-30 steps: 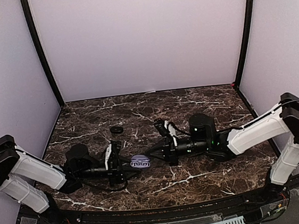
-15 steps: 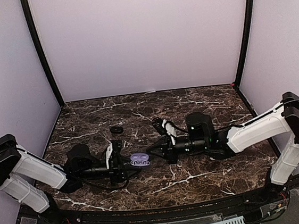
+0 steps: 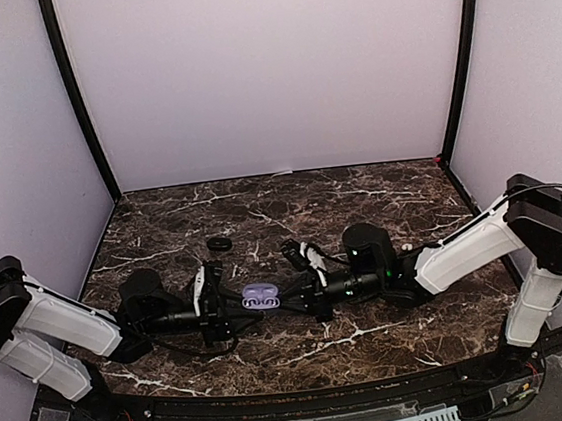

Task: Insert the wireless bluetooth earbuds into the charging case
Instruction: Close the charging case with the earbuds, then place the charging case with the earbuds at the center of the board.

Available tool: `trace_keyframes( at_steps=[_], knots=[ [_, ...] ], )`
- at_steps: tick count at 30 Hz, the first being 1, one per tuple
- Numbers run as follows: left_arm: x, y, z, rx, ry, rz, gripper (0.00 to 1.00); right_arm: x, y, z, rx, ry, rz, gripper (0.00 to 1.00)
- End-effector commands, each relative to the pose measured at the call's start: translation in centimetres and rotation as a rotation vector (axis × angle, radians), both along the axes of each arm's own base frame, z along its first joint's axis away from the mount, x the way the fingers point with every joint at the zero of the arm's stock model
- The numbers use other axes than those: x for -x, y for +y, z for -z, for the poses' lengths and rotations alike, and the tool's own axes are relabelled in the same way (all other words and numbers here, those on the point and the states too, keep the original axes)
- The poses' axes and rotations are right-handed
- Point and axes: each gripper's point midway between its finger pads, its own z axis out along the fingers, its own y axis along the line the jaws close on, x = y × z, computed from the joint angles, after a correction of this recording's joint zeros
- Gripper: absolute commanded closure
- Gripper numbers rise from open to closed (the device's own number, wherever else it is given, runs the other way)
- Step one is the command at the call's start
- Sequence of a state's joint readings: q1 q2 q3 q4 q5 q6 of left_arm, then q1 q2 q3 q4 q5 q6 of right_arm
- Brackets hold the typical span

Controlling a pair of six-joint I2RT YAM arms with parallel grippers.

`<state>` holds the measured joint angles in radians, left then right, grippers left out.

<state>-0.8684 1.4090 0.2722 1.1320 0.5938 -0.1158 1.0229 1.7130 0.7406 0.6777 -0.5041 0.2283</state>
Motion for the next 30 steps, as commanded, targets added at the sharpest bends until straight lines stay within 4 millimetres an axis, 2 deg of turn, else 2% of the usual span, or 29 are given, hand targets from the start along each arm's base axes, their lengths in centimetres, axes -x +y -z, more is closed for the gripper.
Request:
trace_keyframes(
  at_steps=[1,7,13,18,21,23,26,28,30],
  knots=[
    [0.6,-0.1,-1.2,0.053,-0.018,0.039,0.81,1.4,0.5,-4.4,-0.167,-0.039,-0.081,1.00],
    [1.5,-0.2,-1.4,0.076,-0.001,0.088,0.81,1.4,1.0,-6.0,-0.215,-0.055,-0.100,1.00],
    [1.2,-0.4,-0.3,0.048,0.037,0.081,0.81,1.9,0.9,-8.0,-0.264,-0.083,-0.130,1.00],
    [1.0,-0.5,0.3,0.033,0.052,0.074,0.81,2.7,0.1,-9.0,-0.278,-0.111,-0.150,1.00],
    [0.9,-0.6,0.5,0.026,0.059,0.072,0.81,2.9,-0.1,-8.5,-0.260,-0.125,-0.156,1.00],
    [0.8,-0.6,0.5,0.027,0.060,0.067,0.81,2.8,-0.5,-9.4,-0.267,-0.150,-0.141,1.00],
    [0.4,-0.5,0.5,0.023,0.056,0.038,0.81,2.4,-0.8,-9.1,-0.240,-0.165,-0.111,1.00],
    [-0.3,-0.3,0.7,0.008,0.067,-0.004,0.81,1.8,-1.1,-8.7,-0.209,-0.175,-0.069,1.00],
    [-1.8,0.2,1.3,-0.011,0.160,-0.065,0.81,0.8,-1.5,-8.4,-0.180,-0.193,0.000,1.00]
  ],
)
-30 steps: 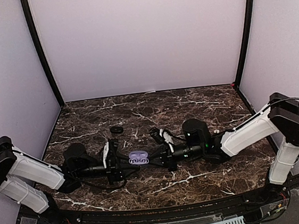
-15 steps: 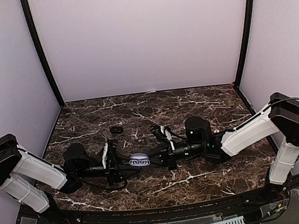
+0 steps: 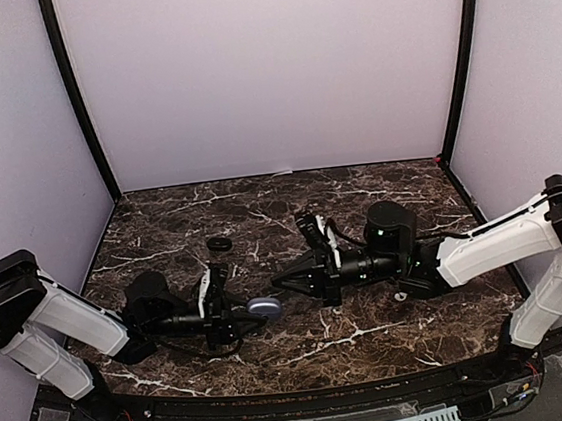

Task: Insert the wireless bluetooth earbuds into the charging case
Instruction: Place the charging case with the earbuds at the center of the board.

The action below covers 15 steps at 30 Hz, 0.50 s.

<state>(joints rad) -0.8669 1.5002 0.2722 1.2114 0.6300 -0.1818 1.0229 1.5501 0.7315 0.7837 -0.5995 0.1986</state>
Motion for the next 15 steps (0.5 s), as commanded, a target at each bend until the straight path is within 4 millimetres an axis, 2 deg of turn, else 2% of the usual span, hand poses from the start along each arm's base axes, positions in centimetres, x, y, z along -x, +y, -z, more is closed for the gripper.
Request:
trace_keyframes(
  at_steps=[1,6,9,10,15],
  knots=[
    [-2.7,1.0,0.0,-0.008,0.137,-0.105,0.81,-2.1,-1.1,1.0,0.060,-0.037,0.159,1.00],
    [-5.3,3.4,0.1,0.025,0.252,-0.215,0.81,-6.1,-3.8,2.5,0.113,-0.037,0.414,1.00],
    [-7.9,4.6,1.1,-0.026,0.345,-0.338,0.80,-9.0,-5.8,3.2,0.154,-0.031,0.581,1.00],
    [-8.8,5.4,2.2,-0.071,0.403,-0.388,0.79,-9.7,-6.4,3.4,0.167,-0.034,0.624,1.00],
    [-12.8,8.8,3.4,-0.138,0.539,-0.572,0.79,-12.3,-9.3,3.5,0.198,-0.061,0.798,1.00]
  ],
)
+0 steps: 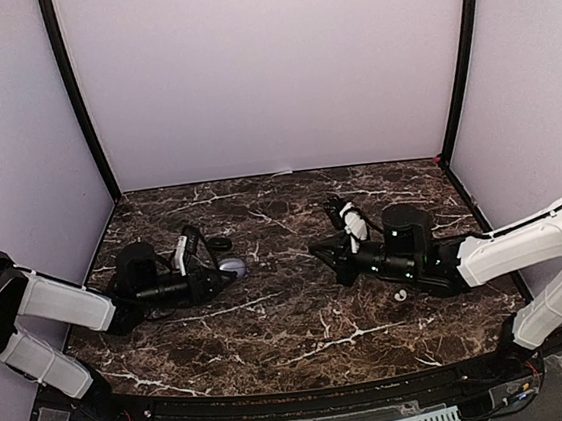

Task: Insert the wireless bluetooth earbuds into the charging case
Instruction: Place the charging case with the earbuds at the center of the board.

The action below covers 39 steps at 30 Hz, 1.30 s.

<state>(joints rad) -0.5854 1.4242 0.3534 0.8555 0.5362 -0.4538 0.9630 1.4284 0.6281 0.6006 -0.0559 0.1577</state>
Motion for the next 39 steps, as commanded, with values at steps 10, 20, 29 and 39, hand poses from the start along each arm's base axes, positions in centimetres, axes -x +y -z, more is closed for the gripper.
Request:
trace_keyframes(
  at_steps=[10,20,29,39],
  knots=[
    [-8.1,8.6,2.4,-0.019,0.339,-0.363,0.79,-4.3,-5.0,0.3,0.052,-0.067,0.278,1.00],
    [-12.0,8.4,5.3,-0.071,0.447,-0.347,0.77,-4.2,-6.3,0.7,0.088,-0.122,0.304,1.00],
    [-13.0,8.0,7.9,-0.084,0.526,-0.334,0.74,-4.0,-7.6,1.1,0.053,-0.159,0.342,1.00],
    [-13.2,8.6,9.0,-0.099,0.542,-0.359,0.39,-4.3,-7.5,1.5,0.073,-0.167,0.351,1.00]
  ],
)
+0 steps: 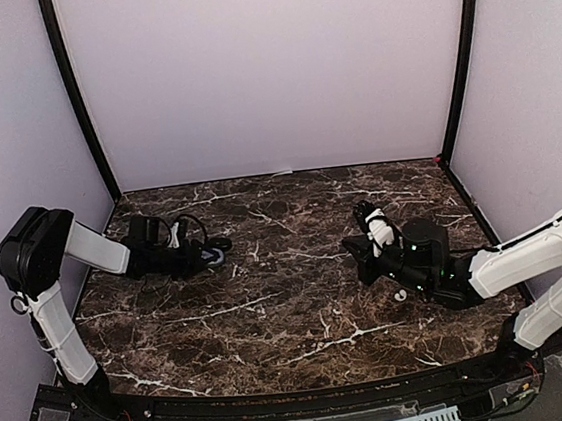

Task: Insert the wireless bluetooth earbuds into the charging case
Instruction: Place the charging case with the earbuds at the center of the board, then pick up the charging case from the center of the board.

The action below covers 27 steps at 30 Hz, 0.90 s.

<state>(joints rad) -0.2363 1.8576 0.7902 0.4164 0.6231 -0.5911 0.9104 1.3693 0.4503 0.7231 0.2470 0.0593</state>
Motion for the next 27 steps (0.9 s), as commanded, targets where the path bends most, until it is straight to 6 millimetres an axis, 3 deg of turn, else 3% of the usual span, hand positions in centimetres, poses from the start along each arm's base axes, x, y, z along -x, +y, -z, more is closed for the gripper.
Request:
trace_keyframes(
  at_steps=[1,5,10,14,19,27],
  knots=[
    [0.1,1.1,0.4,-0.041,0.010,-0.032,0.35,-0.6,-0.1,-0.9,-0.020,-0.040,0.023,1.00],
    [0.4,2.2,0.2,-0.077,0.008,-0.063,0.16,-0.7,0.1,-0.9,-0.017,-0.039,0.021,1.00],
    [1.0,3.9,-0.5,-0.149,-0.006,-0.117,0.08,-0.6,0.1,-0.8,-0.007,-0.039,0.016,0.98],
    [1.8,5.2,-1.6,-0.208,-0.017,-0.150,0.04,-0.7,-0.4,-0.7,0.004,-0.041,0.033,0.93],
    [2.8,6.0,-4.3,-0.239,-0.068,-0.169,0.01,-1.1,-1.6,-0.4,0.022,-0.016,0.093,0.93],
    [3.5,7.3,-8.6,-0.265,-0.199,-0.221,0.01,-1.4,-5.5,0.2,0.053,0.175,0.228,0.89]
  ],
)
